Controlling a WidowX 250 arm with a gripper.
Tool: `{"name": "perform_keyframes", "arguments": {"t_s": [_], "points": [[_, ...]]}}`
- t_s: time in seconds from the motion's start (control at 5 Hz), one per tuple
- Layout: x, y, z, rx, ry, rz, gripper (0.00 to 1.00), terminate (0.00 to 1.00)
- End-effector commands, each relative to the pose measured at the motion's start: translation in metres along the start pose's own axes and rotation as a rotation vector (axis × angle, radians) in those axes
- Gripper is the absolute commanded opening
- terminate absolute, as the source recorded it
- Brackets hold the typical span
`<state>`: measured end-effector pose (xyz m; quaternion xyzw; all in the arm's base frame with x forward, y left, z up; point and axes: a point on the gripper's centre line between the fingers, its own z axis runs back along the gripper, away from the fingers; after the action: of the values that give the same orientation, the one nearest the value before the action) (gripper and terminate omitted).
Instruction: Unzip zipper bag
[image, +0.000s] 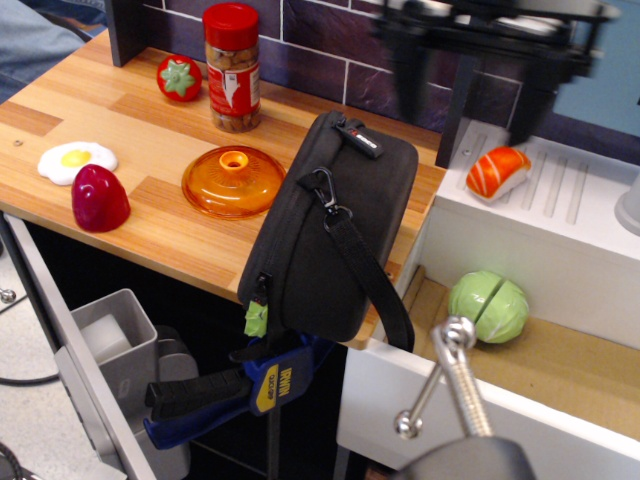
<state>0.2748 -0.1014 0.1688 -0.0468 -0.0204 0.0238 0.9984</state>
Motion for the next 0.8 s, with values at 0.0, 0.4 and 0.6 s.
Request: {"name": "perform_keyframes", "arguments": {"t_s": [0.0,0.4,0.6], "points": [[-0.034,0.043,-0.001,0.009,-0.009,-0.053,1.0,0.0],[-0.065,0.069,-0.048,0.026,-0.044,-0.032,1.0,0.0],[-0.073,0.073,-0.068,0.064,-0.084,-0.029,1.0,0.0]]}}
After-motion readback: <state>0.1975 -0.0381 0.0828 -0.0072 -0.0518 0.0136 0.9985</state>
